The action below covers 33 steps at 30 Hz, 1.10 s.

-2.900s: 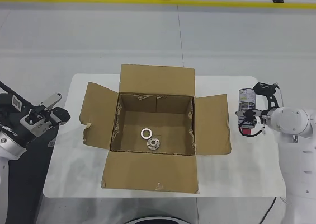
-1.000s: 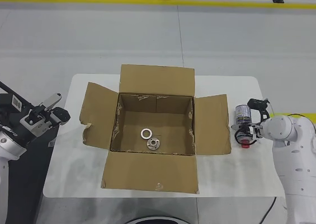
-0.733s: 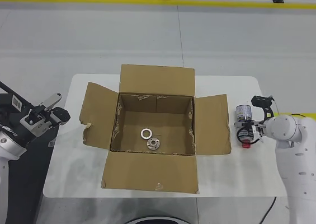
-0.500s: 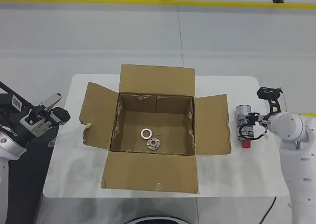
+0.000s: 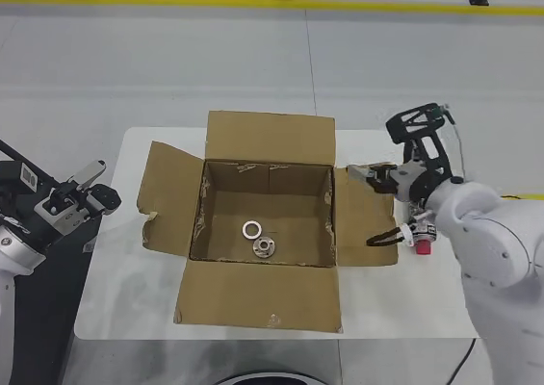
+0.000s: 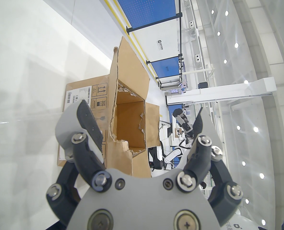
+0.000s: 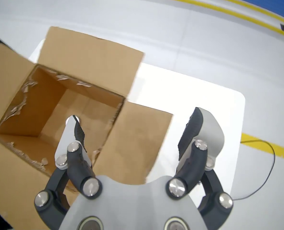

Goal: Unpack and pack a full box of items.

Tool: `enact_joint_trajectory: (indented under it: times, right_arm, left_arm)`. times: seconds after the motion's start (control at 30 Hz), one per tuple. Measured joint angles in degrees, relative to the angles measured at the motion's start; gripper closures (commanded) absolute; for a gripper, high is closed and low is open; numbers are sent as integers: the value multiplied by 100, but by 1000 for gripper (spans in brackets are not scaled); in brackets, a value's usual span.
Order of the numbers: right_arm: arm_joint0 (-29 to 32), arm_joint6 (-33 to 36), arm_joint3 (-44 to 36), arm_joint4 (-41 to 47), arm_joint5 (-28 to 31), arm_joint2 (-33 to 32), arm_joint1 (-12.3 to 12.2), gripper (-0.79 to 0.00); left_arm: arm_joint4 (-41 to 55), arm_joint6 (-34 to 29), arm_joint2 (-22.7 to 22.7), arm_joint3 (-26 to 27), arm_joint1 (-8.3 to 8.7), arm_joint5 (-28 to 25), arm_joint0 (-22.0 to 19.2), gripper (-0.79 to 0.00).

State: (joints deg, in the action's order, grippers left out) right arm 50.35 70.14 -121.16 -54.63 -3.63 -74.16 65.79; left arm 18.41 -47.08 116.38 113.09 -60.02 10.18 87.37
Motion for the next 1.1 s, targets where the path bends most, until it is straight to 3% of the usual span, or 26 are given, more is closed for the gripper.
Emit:
enact_joint_trajectory:
  times: [0.2, 0.33, 0.5, 0.6, 0.8, 0.87, 1.1]
  right_arm:
    - [-899, 171, 511, 41, 87, 1735, 249, -785]
    - [-1630, 78, 1461, 22, -158, 2904, 557, -785]
    - [-2296, -149, 2724, 574, -281, 3811, 974, -754]
    - [-2544, -164, 3346, 828, -304, 4147, 1188, -742]
    - [-2912, -265, 4656, 1331, -246, 4551, 1579, -634]
    - [-3005, -290, 5065, 1475, -167, 4656, 1706, -545]
    - [-3193, -400, 6091, 1778, 85, 4975, 2114, -526]
  left_arm:
    - [0, 0, 0, 0, 0, 0, 0, -785]
    - [0, 0, 0, 0, 0, 0, 0, -785]
    - [0, 0, 0, 0, 0, 0, 0, -785]
    - [0, 0, 0, 0, 0, 0, 0, -785]
    - [0, 0, 0, 0, 0, 0, 0, -785]
    - [0, 0, 0, 0, 0, 0, 0, -785]
    - [0, 0, 0, 0, 0, 0, 0, -785]
